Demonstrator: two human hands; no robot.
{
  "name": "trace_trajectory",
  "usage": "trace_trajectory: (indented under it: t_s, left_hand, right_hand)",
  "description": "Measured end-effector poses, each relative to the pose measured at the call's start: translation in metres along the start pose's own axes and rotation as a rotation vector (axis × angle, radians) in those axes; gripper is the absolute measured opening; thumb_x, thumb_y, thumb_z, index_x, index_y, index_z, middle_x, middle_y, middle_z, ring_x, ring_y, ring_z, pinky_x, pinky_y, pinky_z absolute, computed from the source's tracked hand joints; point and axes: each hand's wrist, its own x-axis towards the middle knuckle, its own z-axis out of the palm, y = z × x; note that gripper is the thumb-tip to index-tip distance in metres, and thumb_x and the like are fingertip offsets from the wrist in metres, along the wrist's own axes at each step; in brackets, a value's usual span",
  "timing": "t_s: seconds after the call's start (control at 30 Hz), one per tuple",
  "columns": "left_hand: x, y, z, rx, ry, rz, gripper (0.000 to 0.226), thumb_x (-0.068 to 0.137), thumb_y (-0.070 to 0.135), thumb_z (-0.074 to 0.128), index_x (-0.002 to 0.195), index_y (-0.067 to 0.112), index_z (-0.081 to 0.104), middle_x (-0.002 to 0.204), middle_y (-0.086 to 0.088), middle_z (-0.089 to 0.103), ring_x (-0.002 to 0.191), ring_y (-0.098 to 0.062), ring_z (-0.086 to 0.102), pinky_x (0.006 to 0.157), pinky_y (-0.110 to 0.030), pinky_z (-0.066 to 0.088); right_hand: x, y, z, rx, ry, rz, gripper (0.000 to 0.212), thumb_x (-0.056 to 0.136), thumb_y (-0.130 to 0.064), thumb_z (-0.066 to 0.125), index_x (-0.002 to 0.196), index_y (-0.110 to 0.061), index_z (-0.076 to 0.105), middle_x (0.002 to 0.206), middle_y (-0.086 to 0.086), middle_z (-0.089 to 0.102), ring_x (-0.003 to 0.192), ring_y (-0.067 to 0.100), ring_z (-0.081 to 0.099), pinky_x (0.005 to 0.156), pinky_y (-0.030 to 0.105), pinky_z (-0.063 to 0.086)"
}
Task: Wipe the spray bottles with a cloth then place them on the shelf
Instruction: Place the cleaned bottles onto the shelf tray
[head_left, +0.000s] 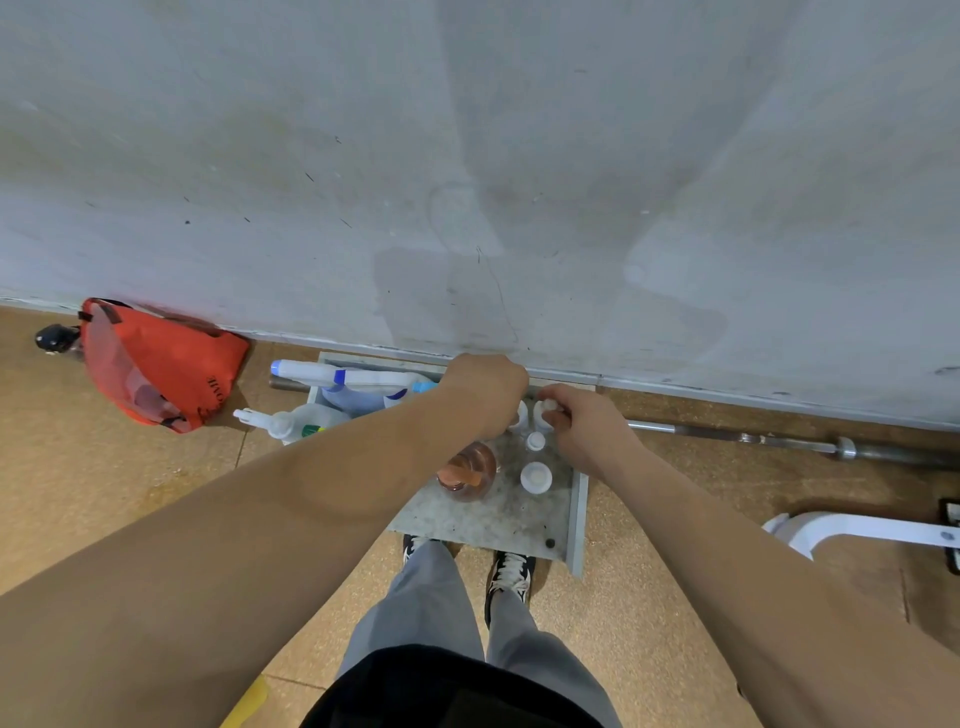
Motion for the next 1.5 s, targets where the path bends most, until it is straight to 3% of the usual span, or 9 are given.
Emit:
trace_trajectory:
  t_s: [0.13, 0.43, 0.67, 0.93, 1.03, 1.13, 1.27, 1.4, 1.5]
  left_hand:
    - [-0.005, 0.002, 0.0, 0.033, -0.002, 0.014, 0.012, 0.093, 0.009, 0.061, 0.087, 0.02, 0.061, 0.073, 0.001, 0.053, 0.061, -0.014, 0.046, 0.058, -0.03, 0.037]
    - [-0.012, 0.007, 0.001, 0.042, 0.042, 0.019, 0.031, 0.095, 0.011, 0.062, 0.072, 0.022, 0.045, 0.073, 0.001, 0.047, 0.06, -0.013, 0.039, 0.068, -0.033, 0.037]
    - [-0.016, 0.008, 0.003, 0.042, 0.055, 0.028, 0.007, 0.099, 0.018, 0.06, 0.104, 0.021, 0.063, 0.074, 0.002, 0.044, 0.067, -0.015, 0.042, 0.072, -0.033, 0.038]
    - [-0.031, 0.002, 0.009, -0.099, 0.205, 0.137, 0.033, 0.098, 0.012, 0.06, 0.13, 0.02, 0.064, 0.128, -0.002, 0.059, 0.12, -0.023, 0.052, 0.09, -0.038, 0.052]
    - [-0.042, 0.005, 0.015, -0.164, 0.288, 0.182, 0.03, 0.097, 0.011, 0.06, 0.125, 0.019, 0.066, 0.122, -0.001, 0.058, 0.114, -0.022, 0.054, 0.088, -0.041, 0.053]
    - [-0.051, 0.013, 0.018, -0.126, 0.256, 0.209, 0.017, 0.098, 0.013, 0.058, 0.113, 0.018, 0.065, 0.113, -0.002, 0.059, 0.107, -0.024, 0.058, 0.075, -0.038, 0.046]
    - [-0.057, 0.03, 0.011, 0.018, 0.093, 0.248, 0.031, 0.09, 0.001, 0.062, 0.119, 0.012, 0.06, 0.119, -0.008, 0.059, 0.111, -0.029, 0.059, 0.072, -0.04, 0.045]
    - [-0.052, 0.047, -0.003, 0.138, -0.116, 0.213, 0.05, 0.091, 0.004, 0.062, 0.139, 0.012, 0.05, 0.133, -0.014, 0.054, 0.125, -0.035, 0.054, 0.085, -0.046, 0.048]
    - [-0.047, 0.051, -0.003, 0.125, -0.176, 0.148, 0.057, 0.094, 0.012, 0.065, 0.144, 0.006, 0.041, 0.138, -0.016, 0.055, 0.128, -0.035, 0.054, 0.085, -0.044, 0.045]
  right_hand:
    - [-0.003, -0.001, 0.004, 0.005, -0.001, -0.004, 0.041, 0.105, -0.015, 0.051, 0.145, -0.024, 0.058, 0.141, 0.008, 0.063, 0.128, 0.027, 0.058, 0.099, 0.029, 0.044]
    - [-0.008, -0.002, 0.006, -0.113, -0.009, -0.025, 0.047, 0.102, -0.012, 0.054, 0.147, -0.023, 0.054, 0.14, 0.012, 0.063, 0.124, 0.032, 0.061, 0.098, 0.037, 0.051]
    - [-0.011, 0.0, 0.01, -0.049, 0.006, -0.06, 0.044, 0.099, -0.007, 0.052, 0.14, -0.023, 0.059, 0.125, 0.009, 0.069, 0.108, 0.026, 0.063, 0.083, 0.028, 0.044]
    - [-0.011, 0.001, 0.016, 0.011, 0.019, -0.026, 0.042, 0.104, -0.013, 0.048, 0.142, -0.027, 0.057, 0.112, 0.003, 0.065, 0.108, 0.024, 0.063, 0.082, 0.026, 0.041]
    - [-0.018, 0.002, 0.012, 0.042, 0.029, -0.032, 0.05, 0.103, -0.016, 0.052, 0.152, -0.025, 0.047, 0.137, 0.006, 0.063, 0.122, 0.024, 0.059, 0.094, 0.03, 0.045]
    - [-0.033, 0.005, 0.01, 0.136, 0.089, -0.005, 0.059, 0.099, -0.013, 0.059, 0.155, -0.017, 0.041, 0.145, 0.004, 0.057, 0.128, 0.02, 0.056, 0.107, 0.036, 0.046]
    - [-0.062, 0.018, 0.018, 0.197, 0.233, 0.082, 0.039, 0.09, -0.011, 0.06, 0.129, -0.017, 0.059, 0.109, -0.006, 0.064, 0.099, 0.014, 0.063, 0.086, 0.037, 0.057]
    - [-0.079, 0.027, 0.045, 0.139, 0.093, 0.074, 0.035, 0.089, -0.008, 0.058, 0.121, -0.017, 0.066, 0.11, -0.001, 0.066, 0.099, 0.016, 0.064, 0.073, 0.019, 0.048]
    - [-0.078, 0.026, 0.062, 0.148, 0.077, 0.042, 0.032, 0.092, -0.02, 0.067, 0.123, -0.019, 0.065, 0.113, -0.003, 0.061, 0.102, 0.016, 0.061, 0.077, 0.024, 0.047]
